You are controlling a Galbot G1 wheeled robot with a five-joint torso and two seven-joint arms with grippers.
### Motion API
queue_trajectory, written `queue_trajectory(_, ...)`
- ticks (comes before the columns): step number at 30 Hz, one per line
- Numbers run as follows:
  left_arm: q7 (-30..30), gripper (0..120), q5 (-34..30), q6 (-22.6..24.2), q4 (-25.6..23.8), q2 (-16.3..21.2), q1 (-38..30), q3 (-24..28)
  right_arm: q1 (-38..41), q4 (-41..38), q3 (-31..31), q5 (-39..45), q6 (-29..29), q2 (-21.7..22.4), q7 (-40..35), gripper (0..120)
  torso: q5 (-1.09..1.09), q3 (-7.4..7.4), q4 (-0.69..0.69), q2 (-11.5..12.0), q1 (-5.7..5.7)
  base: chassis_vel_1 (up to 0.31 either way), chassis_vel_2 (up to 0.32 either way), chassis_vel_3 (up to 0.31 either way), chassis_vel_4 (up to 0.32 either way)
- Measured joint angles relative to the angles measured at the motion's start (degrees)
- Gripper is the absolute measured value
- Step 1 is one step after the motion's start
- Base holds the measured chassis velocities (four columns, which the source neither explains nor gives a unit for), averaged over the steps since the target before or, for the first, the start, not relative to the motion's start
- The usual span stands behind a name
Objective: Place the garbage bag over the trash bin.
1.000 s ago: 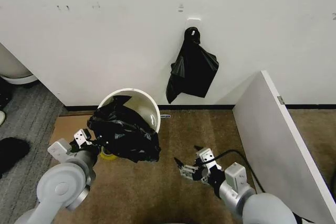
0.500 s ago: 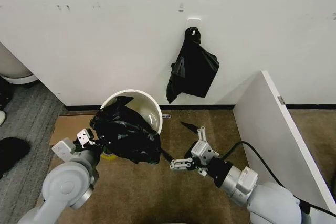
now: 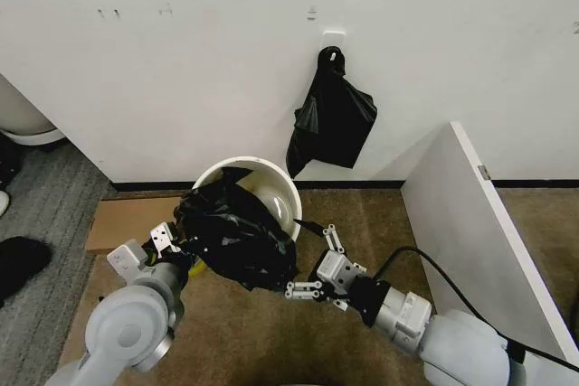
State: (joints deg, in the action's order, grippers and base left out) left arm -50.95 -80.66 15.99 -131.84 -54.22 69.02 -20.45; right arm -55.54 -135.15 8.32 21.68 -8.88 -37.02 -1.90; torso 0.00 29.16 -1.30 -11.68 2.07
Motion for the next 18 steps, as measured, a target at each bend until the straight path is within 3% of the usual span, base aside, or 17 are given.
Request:
queue_trajectory(4, 0.09, 0, 0.00, 0.00, -0.22, -0.15, 0.03, 0.43, 0.11, -0.30, 0.02, 0.91, -0.66, -0.05, -0.45, 62, 0.00, 0.00, -0.01, 0.00, 0.00, 0.000, 0.000, 0.000, 0.000)
queue_trajectory(5, 0.11, 0, 0.00, -0.01, -0.30, -0.22, 0.04, 0.53, 0.11, -0.35, 0.01, 1.06, -0.80, -0.03, -0.55, 54, 0.00, 0.00, -0.02, 0.00, 0.00, 0.000, 0.000, 0.000, 0.000)
queue_trajectory(18, 0.75, 0, -0.34, 0.39, -0.93, -0.26, 0.43, 1.00, -0.23, 0.88, -0.47, 1.58, 0.11, 0.15, -3.32, 3, 0.00, 0.00, -0.01, 0.00, 0.00, 0.000, 0.000, 0.000, 0.000)
